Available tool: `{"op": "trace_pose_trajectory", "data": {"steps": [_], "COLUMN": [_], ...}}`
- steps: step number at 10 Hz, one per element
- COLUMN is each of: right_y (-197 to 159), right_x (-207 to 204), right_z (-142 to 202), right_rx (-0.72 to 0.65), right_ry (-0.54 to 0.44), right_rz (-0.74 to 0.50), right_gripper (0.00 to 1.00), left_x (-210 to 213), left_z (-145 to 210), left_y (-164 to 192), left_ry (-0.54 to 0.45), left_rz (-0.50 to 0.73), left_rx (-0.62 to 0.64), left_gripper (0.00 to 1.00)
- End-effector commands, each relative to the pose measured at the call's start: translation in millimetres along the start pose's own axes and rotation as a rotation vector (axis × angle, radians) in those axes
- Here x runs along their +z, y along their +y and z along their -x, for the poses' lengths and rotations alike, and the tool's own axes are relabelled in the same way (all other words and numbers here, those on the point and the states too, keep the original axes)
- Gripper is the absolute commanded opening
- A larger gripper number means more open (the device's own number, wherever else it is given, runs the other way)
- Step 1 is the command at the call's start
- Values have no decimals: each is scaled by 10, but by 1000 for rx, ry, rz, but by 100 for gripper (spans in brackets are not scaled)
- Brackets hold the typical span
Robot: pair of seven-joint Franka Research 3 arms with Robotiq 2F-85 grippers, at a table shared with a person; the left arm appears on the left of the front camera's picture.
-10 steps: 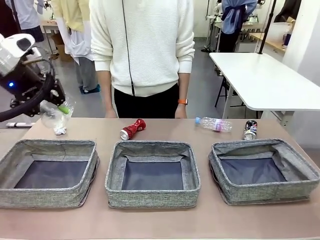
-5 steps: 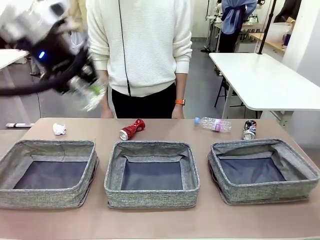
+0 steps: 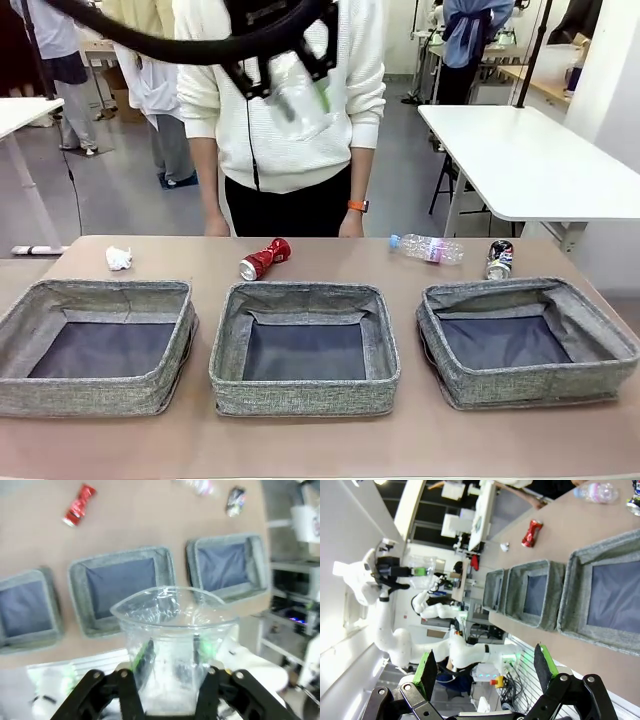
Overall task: Sort the waste into the appropriate baskets.
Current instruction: Pick up the waste item pointed out by the person.
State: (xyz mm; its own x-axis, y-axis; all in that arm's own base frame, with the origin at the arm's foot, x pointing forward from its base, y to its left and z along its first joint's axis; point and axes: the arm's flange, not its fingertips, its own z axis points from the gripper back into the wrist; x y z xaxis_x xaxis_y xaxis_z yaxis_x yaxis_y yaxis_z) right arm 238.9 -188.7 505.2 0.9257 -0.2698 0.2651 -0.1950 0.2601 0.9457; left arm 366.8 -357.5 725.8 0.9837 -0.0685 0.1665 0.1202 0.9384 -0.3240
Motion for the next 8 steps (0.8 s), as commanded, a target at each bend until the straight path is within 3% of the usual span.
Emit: {"op": "trace_pose_trajectory", "data": {"steps": [1, 2, 3, 8], "right_y": [4, 4, 4, 4], "right_x": [6, 6, 6, 6], "right_z": [-10, -10, -10, -10], "right_rx": [25, 25, 25, 25], "right_ry": [0, 0, 0, 0], "right_rz": [-9, -9, -9, -9], "right_gripper": [100, 100, 100, 100], "left_x": [195, 180, 57, 57], "left_z": [-138, -179, -82, -82], "left_y": [-357, -427, -136, -136], "left_ry": [-4, -17, 0, 0], "left_rz": [-70, -81, -22, -22], "left_rx": [41, 81, 17, 17], "left_gripper": [41, 41, 41, 41]}}
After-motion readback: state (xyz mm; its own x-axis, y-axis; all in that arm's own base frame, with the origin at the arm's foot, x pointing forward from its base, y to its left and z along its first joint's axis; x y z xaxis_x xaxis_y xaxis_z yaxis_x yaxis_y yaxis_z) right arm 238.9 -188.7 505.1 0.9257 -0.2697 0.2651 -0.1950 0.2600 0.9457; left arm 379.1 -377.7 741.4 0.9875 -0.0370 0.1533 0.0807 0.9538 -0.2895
